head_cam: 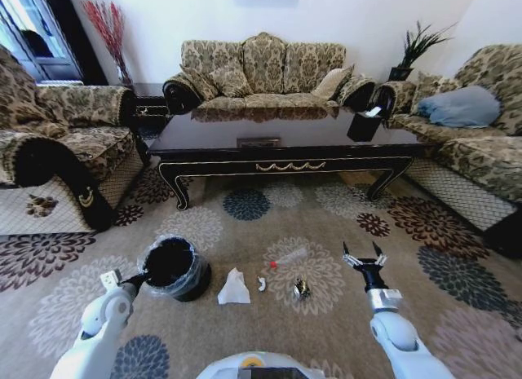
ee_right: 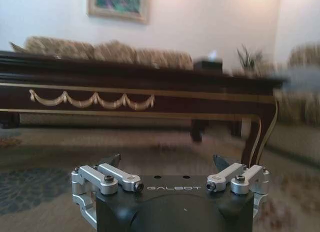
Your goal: Move to the front of the table and pick up the trash from the floor, then place it into the trash bin.
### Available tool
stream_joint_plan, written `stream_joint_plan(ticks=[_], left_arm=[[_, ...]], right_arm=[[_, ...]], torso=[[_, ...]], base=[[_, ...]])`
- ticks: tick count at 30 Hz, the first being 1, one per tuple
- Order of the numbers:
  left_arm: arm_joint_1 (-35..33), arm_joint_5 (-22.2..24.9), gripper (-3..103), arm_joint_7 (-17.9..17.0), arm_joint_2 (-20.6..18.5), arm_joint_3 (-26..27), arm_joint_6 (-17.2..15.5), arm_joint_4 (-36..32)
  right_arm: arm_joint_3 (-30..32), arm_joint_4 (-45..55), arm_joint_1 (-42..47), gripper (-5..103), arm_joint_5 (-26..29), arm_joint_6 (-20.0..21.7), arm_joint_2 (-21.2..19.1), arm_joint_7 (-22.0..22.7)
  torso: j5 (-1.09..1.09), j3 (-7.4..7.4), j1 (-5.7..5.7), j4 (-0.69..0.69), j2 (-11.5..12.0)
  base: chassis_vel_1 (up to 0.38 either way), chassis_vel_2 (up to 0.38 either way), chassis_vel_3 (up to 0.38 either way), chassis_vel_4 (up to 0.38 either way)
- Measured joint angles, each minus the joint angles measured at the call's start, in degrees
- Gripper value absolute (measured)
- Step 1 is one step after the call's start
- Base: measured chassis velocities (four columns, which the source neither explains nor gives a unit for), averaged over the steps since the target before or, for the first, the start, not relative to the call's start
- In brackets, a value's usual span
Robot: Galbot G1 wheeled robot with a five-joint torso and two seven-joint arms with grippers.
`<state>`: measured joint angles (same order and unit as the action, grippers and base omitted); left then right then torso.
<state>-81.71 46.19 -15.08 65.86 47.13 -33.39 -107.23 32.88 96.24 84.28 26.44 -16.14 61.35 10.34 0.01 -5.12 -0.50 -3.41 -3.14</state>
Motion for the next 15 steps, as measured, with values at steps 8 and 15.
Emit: stream_joint_plan(ticks=[8, 15], left_arm=[[-2.03, 2.34, 3, -1.38, -0.66, 2.17, -0.46, -5.47], [-2.01, 4.07, 3, -2.5, -2.01, 2.89, -1.15, -6.45]], right_arm=[[-6.65, 2.25, 1.46, 100, 2.02, 6.44, -1.35, 6.42], [-12.77, 6.12, 4.65, 100, -1.28, 7.85, -3.77, 7.76]], torso=[[0.0, 0.0, 0.0, 0.0, 0.0], [-0.02, 0.0, 0.0, 0.01, 0.0]], base=[[0.0, 0.0, 0.0, 0.0], [0.0, 0.0, 0.0, 0.0]])
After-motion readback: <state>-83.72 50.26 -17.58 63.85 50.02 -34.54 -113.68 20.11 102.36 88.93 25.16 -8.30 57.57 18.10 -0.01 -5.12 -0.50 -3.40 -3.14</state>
